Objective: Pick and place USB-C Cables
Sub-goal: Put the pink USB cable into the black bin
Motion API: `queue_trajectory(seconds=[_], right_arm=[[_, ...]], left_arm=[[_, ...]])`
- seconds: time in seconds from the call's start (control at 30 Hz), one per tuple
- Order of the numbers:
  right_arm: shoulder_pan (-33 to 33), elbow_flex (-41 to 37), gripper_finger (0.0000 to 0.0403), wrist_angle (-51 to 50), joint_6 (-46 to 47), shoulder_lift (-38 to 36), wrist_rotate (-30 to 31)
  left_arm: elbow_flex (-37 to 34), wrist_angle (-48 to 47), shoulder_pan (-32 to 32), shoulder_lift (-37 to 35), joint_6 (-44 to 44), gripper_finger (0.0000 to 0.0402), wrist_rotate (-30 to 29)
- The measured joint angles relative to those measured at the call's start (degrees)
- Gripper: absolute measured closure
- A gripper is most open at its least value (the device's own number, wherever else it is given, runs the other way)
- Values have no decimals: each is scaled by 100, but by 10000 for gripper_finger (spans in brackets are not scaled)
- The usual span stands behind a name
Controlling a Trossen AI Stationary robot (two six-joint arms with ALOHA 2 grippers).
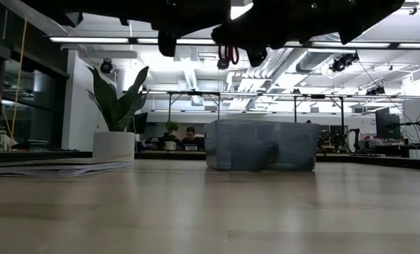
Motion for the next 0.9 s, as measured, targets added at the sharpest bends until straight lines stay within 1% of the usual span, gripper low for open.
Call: queue_trajectory(seconds=[0.13,0.23,0.3,0.4,0.47,0.57,0.6,0.73,0.8,0.9], right_arm=[[-4,-4,390,-407,-8,-158,31],[-4,-6,398,-724,-124,-390,49],[-2,-60,397,-765,-149,-585,90],[46,-379,398,-684,-204,-940,329],[63,-767,399,-531,-161,-1255,528],[40,-1357,399,11,-8,-1738,677],[18,-1520,400,219,1,-1886,731],[9,-2018,400,661,16,-2464,853],[9,-2135,400,683,45,-2695,850],[17,-2150,400,680,39,-2816,851]], left_arm=[[-3,-855,-6,-444,-20,312,-57],[-12,-1291,-54,-833,-46,281,-104],[-119,-1510,-98,-1101,-48,265,-145],[-462,-1504,-210,-1571,19,248,-432],[-767,-1225,-306,-1910,112,241,-644],[-1304,-794,-395,-2473,239,235,-797],[-1441,-567,-420,-2621,260,234,-781],[-1992,-285,-433,-3201,343,234,-702],[-2167,-333,-430,-3391,344,233,-662],[-2271,-328,-370,-3488,258,234,-650]])
